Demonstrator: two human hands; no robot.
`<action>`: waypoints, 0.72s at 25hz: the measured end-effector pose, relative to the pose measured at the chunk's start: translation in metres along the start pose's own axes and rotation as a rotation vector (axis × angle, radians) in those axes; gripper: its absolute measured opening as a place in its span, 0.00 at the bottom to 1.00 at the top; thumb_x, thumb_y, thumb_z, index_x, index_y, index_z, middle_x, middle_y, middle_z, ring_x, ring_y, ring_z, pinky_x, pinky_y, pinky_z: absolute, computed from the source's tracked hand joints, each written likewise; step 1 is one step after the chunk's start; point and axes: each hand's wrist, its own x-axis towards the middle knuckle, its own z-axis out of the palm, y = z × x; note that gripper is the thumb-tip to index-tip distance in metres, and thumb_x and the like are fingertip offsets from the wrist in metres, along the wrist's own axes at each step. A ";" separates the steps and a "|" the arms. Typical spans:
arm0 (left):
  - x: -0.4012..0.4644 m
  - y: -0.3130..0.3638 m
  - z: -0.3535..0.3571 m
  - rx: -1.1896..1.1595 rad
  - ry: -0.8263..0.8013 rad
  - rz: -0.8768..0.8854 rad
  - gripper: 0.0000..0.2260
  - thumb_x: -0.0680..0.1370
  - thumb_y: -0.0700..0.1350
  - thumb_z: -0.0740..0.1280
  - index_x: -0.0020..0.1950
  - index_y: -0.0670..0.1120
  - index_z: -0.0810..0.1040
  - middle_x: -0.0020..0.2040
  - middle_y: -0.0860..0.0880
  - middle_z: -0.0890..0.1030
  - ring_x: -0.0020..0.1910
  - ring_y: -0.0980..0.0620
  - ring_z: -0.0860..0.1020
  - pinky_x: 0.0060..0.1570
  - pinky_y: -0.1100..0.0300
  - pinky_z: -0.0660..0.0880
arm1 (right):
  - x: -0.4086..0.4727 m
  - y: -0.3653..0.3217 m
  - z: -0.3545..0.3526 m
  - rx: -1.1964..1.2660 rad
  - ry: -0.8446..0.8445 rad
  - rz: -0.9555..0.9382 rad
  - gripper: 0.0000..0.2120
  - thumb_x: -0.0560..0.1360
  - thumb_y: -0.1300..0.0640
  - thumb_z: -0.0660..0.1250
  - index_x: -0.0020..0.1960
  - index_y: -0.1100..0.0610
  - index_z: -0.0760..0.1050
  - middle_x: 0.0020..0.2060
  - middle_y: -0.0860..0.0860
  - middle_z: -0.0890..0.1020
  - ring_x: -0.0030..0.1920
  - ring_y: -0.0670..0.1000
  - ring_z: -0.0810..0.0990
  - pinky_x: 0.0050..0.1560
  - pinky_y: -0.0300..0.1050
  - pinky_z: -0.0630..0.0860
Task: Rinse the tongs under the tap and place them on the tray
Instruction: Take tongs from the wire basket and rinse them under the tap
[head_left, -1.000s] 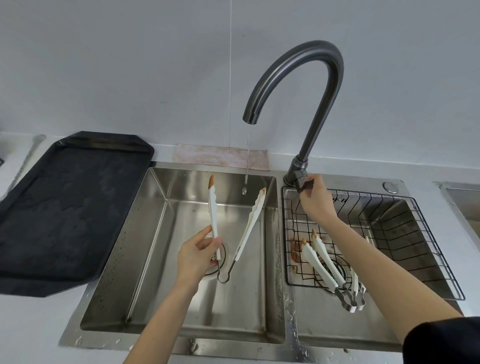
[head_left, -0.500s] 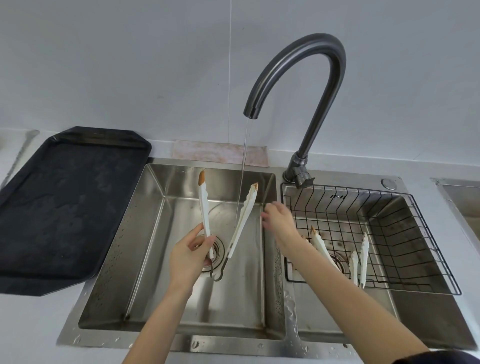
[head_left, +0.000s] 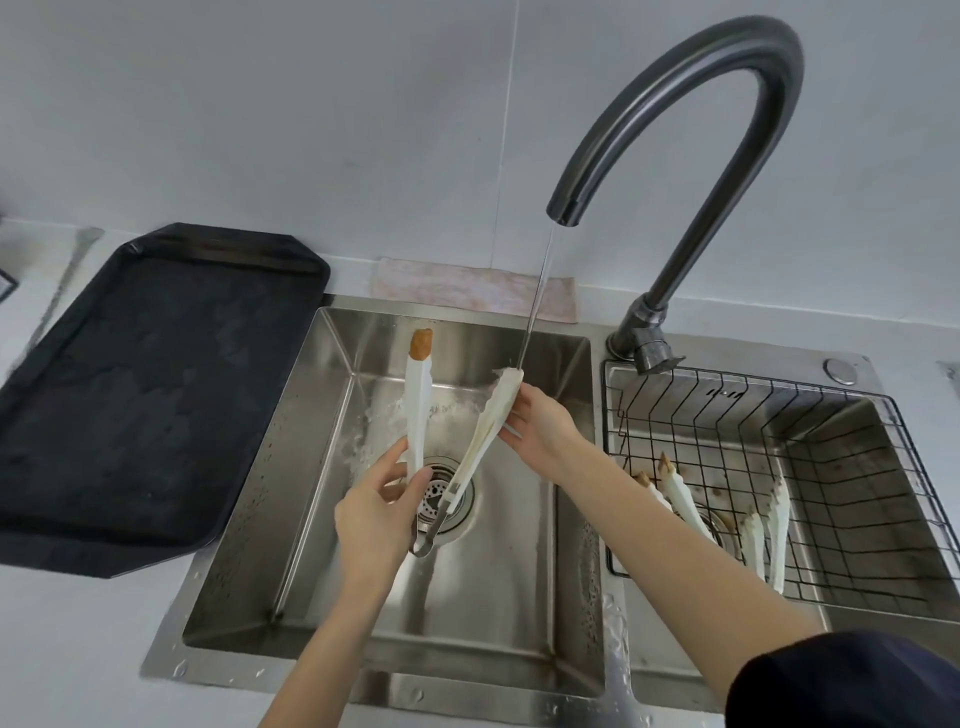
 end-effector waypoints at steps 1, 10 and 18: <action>0.001 -0.001 0.000 0.011 -0.004 -0.004 0.17 0.74 0.44 0.69 0.62 0.56 0.77 0.43 0.51 0.82 0.45 0.49 0.81 0.57 0.47 0.76 | 0.003 0.000 0.001 0.013 0.013 0.010 0.10 0.80 0.59 0.56 0.49 0.60 0.74 0.42 0.53 0.78 0.43 0.51 0.77 0.47 0.44 0.75; 0.009 -0.006 0.003 -0.348 -0.211 -0.318 0.14 0.76 0.40 0.66 0.61 0.49 0.75 0.43 0.48 0.83 0.41 0.52 0.81 0.30 0.66 0.79 | 0.015 -0.006 0.013 0.131 0.003 0.008 0.07 0.78 0.52 0.62 0.47 0.56 0.72 0.33 0.51 0.71 0.31 0.47 0.74 0.37 0.40 0.75; 0.004 -0.003 0.016 -0.404 -0.332 -0.389 0.07 0.78 0.40 0.62 0.53 0.43 0.79 0.45 0.45 0.83 0.30 0.58 0.83 0.30 0.66 0.78 | -0.001 -0.026 0.025 0.174 0.110 0.003 0.15 0.76 0.44 0.63 0.46 0.57 0.74 0.28 0.51 0.72 0.18 0.46 0.71 0.24 0.38 0.73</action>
